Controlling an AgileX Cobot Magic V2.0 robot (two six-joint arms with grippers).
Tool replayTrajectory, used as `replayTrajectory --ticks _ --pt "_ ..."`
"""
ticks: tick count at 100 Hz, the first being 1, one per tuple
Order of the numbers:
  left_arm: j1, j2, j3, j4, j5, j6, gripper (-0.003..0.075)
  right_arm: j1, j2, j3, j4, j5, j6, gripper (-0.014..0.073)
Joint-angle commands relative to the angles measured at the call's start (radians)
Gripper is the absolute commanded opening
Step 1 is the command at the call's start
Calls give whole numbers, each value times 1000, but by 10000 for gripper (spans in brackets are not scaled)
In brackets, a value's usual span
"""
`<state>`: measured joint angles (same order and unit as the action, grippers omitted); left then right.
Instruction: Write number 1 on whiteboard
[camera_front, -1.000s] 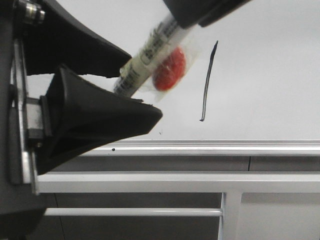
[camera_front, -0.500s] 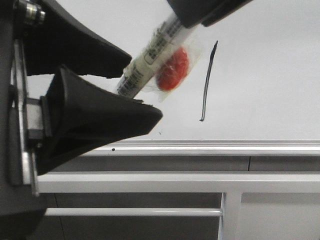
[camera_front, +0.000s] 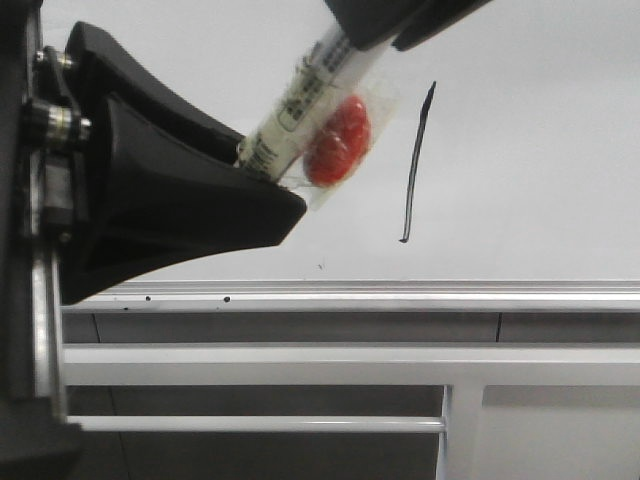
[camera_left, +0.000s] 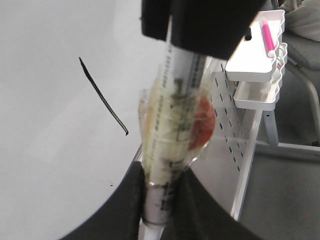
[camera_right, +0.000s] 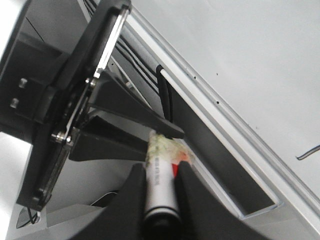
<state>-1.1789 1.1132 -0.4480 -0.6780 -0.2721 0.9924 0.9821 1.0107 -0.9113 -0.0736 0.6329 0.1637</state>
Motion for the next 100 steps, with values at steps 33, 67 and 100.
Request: replayTrajectory --ticks 33,67,100 --pt "-4 -11 -32 -445 -239 -39 -20 -1 -145 -40 -286 -92 -12 56" --pt "-143 -9 17 -455 -514 -282 -20 -1 -442 42 -398 51 -3 -59" --pt "-350 205 79 -464 -883 -521 -20 -1 -729 185 -511 43 -1 -59"
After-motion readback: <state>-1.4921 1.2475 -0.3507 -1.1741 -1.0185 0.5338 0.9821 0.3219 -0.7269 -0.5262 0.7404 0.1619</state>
